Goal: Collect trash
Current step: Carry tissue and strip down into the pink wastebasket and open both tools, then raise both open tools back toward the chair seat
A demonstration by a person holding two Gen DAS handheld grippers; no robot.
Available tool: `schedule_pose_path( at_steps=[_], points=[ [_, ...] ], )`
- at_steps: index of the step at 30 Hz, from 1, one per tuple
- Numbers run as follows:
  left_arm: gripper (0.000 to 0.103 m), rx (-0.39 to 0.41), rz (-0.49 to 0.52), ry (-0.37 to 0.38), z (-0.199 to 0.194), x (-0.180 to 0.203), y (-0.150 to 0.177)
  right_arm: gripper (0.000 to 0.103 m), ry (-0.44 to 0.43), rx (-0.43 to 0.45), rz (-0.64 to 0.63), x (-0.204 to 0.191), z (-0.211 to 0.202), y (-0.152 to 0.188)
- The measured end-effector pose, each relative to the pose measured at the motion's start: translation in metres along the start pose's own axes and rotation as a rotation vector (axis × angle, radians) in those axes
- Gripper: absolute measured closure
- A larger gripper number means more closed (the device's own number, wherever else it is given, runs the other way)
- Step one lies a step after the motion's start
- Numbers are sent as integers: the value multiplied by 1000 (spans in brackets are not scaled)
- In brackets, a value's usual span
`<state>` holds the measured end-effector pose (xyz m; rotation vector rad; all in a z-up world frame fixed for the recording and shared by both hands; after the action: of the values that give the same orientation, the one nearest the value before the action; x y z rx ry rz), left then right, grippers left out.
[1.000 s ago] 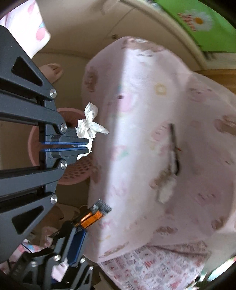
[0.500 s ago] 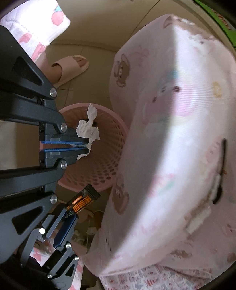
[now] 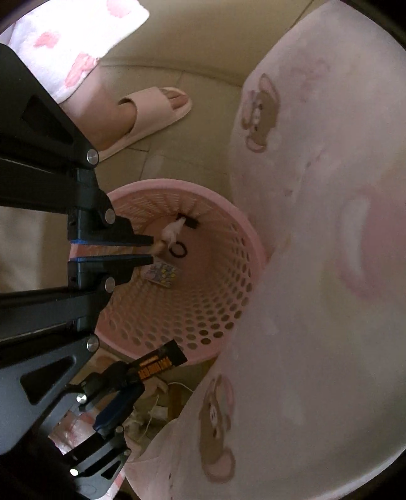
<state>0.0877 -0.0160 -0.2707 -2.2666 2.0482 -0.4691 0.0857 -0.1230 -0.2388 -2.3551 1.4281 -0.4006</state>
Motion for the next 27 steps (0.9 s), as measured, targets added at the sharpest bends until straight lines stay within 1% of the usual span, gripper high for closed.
schedule_pose_path(
  at_steps=[5,7,9,11,13,15,18,20,22,24,27],
  points=[
    [100,-17,-17,-7,3,-4,4,86,3,-16,2,-4,10,3],
    [94,-18,-24,-12,2,-5,4,86,-1,-12,15,-3,11,2],
    [84,-18,-33,-14,1,-6,4,85,-3,-5,29,1,9,2],
    [80,-15,-39,-17,-1,-7,3,84,-20,-2,47,2,8,1],
    [73,-5,-32,-35,-3,-9,2,78,-35,6,64,4,9,-1],
    [66,6,-16,-50,-7,-9,1,64,-38,18,78,5,6,-3],
    [63,24,3,-65,-13,-7,-2,52,-28,35,84,7,2,-6],
    [59,43,16,-76,-17,-6,-4,49,-21,39,93,8,0,-7],
    [56,72,28,-93,-25,-6,-7,47,-15,44,102,12,-3,-9],
    [49,103,45,-122,-35,-6,-12,45,-1,61,109,17,-11,-14],
    [48,172,83,-165,-53,-5,-21,39,-5,108,151,26,-29,-20]
  ],
)
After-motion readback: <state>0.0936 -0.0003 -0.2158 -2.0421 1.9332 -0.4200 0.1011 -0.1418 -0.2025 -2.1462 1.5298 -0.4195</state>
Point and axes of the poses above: each gripper's, at about its wrist camera, not at the fingertips, and z roughly the way its jaws point, x to its right, y to its underside, the point moved 8 cm from there along z, roughly the way its jaws point, and after that the axes turned 12 degrees about x, right-handed, at the moved point
